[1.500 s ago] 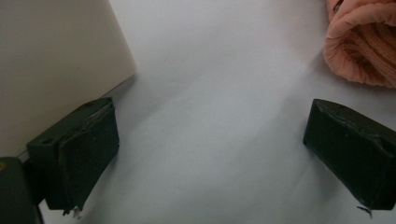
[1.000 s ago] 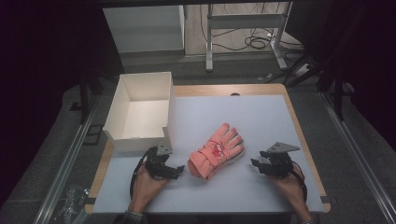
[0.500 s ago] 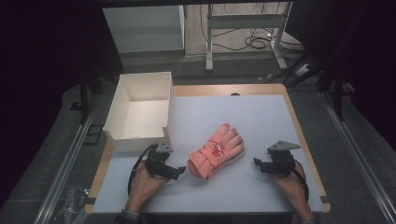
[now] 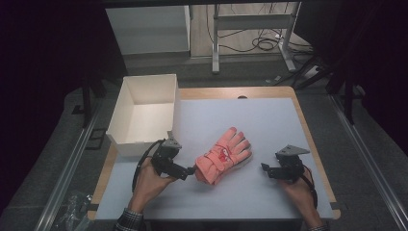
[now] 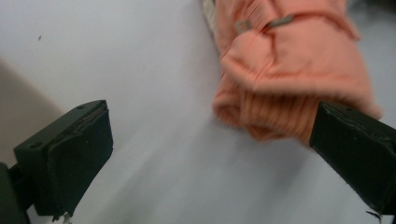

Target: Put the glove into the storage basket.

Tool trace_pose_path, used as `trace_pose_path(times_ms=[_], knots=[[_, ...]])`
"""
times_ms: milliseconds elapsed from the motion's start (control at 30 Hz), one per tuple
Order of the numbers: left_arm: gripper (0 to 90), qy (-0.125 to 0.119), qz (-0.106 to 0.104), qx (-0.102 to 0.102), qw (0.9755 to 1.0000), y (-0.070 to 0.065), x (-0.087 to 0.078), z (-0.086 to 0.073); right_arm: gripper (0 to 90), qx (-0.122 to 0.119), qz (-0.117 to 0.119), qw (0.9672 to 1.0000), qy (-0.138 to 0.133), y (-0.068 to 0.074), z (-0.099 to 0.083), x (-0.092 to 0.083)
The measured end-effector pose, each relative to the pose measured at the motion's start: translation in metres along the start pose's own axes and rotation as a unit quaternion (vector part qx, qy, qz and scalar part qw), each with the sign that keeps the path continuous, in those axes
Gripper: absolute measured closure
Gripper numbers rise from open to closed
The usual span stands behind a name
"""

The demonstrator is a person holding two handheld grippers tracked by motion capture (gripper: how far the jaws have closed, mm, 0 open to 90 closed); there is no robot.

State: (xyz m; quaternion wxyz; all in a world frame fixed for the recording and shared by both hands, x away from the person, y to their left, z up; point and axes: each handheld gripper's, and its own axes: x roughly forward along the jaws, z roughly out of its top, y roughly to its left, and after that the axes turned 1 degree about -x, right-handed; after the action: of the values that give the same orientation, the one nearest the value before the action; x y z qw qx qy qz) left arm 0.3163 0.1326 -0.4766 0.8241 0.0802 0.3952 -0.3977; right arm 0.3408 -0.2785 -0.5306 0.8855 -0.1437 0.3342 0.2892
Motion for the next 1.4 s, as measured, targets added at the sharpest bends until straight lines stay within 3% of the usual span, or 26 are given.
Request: trace_pose_path(times_ms=[233,500,667,900,1000,1133,1167,1267,1367,1400], knots=[[0.0,0.008,-0.011,0.025,0.9996,-0.017,0.009,0.025,25.4,-0.001,0.0,1.0,0.0,0.0,0.0,0.0],[0.0,0.04,-0.006,0.063,0.9972,-0.039,0.037,0.048,25.4,0.0,0.0,1.0,-0.001,0.0,0.0,0.0],[0.0,0.057,-0.006,0.071,0.9959,-0.045,0.056,0.055,25.4,-0.001,-0.001,1.0,-0.001,0.0,0.0,0.0],[0.0,0.094,0.022,0.085,0.9917,-0.051,0.084,0.054,25.4,-0.002,-0.001,1.0,-0.001,0.0,0.0,0.0],[0.0,0.104,0.023,0.089,0.9904,-0.052,0.094,0.051,25.4,-0.003,-0.001,1.0,-0.001,0.0,0.0,0.0],[0.0,0.118,0.044,0.092,0.9877,-0.053,0.103,0.047,25.4,-0.003,-0.001,1.0,-0.001,0.0,0.0,0.0],[0.0,0.123,0.045,0.094,0.9869,-0.053,0.106,0.046,25.4,-0.002,-0.001,1.0,-0.001,0.0,0.0,0.0],[0.0,0.124,0.041,0.087,0.9875,-0.052,0.11,0.043,25.4,-0.002,-0.001,1.0,-0.001,0.0,0.0,0.0],[2.2,0.142,0.037,0.087,0.9853,-0.052,0.114,0.041,25.4,-0.002,-0.001,1.0,-0.001,0.0,0.0,0.0],[3.2,0.142,0.031,0.079,0.9861,-0.051,0.115,0.04,25.4,-0.003,-0.001,1.0,-0.001,0.0,0.0,0.0]])
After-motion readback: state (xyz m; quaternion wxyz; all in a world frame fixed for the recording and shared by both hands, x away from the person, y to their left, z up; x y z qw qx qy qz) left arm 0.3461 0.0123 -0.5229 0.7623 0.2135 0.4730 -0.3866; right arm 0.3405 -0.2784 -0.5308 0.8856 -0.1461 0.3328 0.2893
